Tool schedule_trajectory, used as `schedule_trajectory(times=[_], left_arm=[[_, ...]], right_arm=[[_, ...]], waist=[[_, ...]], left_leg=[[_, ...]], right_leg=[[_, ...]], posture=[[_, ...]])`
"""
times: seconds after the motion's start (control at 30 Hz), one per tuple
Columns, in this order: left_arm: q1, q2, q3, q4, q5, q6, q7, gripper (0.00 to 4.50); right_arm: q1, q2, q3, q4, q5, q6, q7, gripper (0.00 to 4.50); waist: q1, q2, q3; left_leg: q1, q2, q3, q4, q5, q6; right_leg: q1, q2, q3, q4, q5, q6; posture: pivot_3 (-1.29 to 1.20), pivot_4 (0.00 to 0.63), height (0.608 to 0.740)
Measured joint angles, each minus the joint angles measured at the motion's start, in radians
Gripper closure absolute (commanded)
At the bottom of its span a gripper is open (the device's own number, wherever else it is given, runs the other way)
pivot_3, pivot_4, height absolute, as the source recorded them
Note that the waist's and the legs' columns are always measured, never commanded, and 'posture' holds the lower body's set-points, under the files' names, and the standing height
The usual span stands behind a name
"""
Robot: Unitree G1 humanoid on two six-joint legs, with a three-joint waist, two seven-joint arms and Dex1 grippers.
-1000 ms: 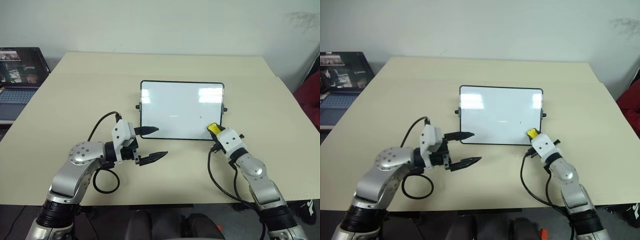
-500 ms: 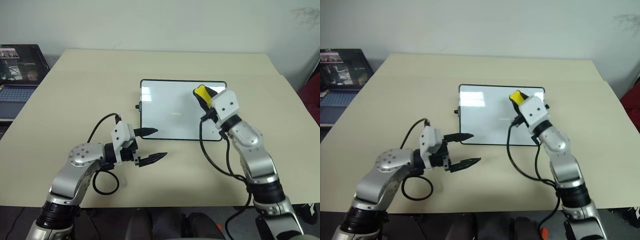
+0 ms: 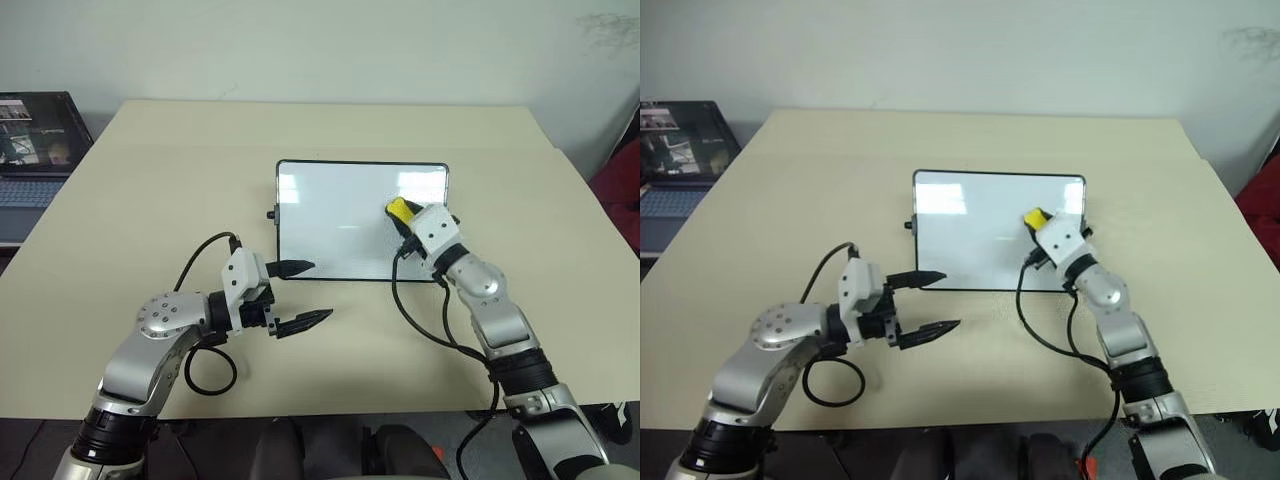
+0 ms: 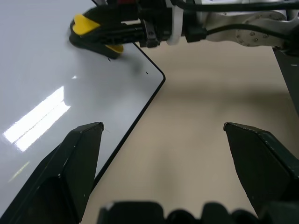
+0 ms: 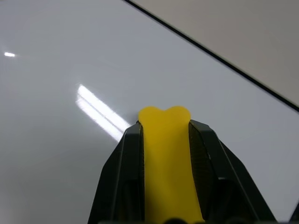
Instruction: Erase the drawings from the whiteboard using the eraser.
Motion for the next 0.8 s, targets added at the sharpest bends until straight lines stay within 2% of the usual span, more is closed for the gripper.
schedule_trajectory(times=[0.2, 0.33, 0.53, 0.8], left_arm=[[-0.002, 0.000, 0.000, 0.001, 0.000, -0.003, 0.000, 0.00], [-0.004, 0.000, -0.001, 0.002, 0.000, -0.003, -0.001, 0.00], [-0.009, -0.001, -0.002, 0.022, 0.000, -0.005, -0.003, 0.00], [-0.027, -0.006, -0.006, 0.038, 0.002, -0.011, -0.021, 0.00]], right_arm=[[0.105, 0.027, 0.086, -0.066, -0.025, 0.040, 0.027, 3.52], [0.112, 0.024, 0.092, -0.114, -0.027, 0.097, 0.039, 3.52], [0.037, 0.009, -0.044, -0.286, 0.019, 0.203, 0.027, 3.52], [-0.026, -0.005, -0.081, -0.101, 0.007, 0.120, -0.042, 3.52]], waist=[[-0.004, 0.000, 0.000], [-0.003, 0.000, 0.000], [0.002, 0.002, 0.002], [0.001, 0.002, 0.002]], left_leg=[[0.003, 0.000, -0.001, 0.001, 0.000, 0.000], [0.003, 0.000, -0.001, 0.001, 0.000, 0.000], [-0.004, 0.000, -0.001, 0.000, 0.000, 0.000], [-0.004, -0.001, 0.002, -0.007, 0.000, 0.000]], right_leg=[[0.000, 0.000, 0.001, 0.005, 0.000, 0.001], [0.000, 0.000, 0.001, 0.005, 0.000, 0.001], [-0.005, 0.000, 0.001, 0.003, 0.000, 0.000], [-0.004, 0.001, 0.002, -0.007, 0.000, 0.000]], posture=[[0.00, 0.150, 0.740], [0.00, 0.150, 0.740], [0.00, 0.150, 0.740], [0.00, 0.150, 0.740]])
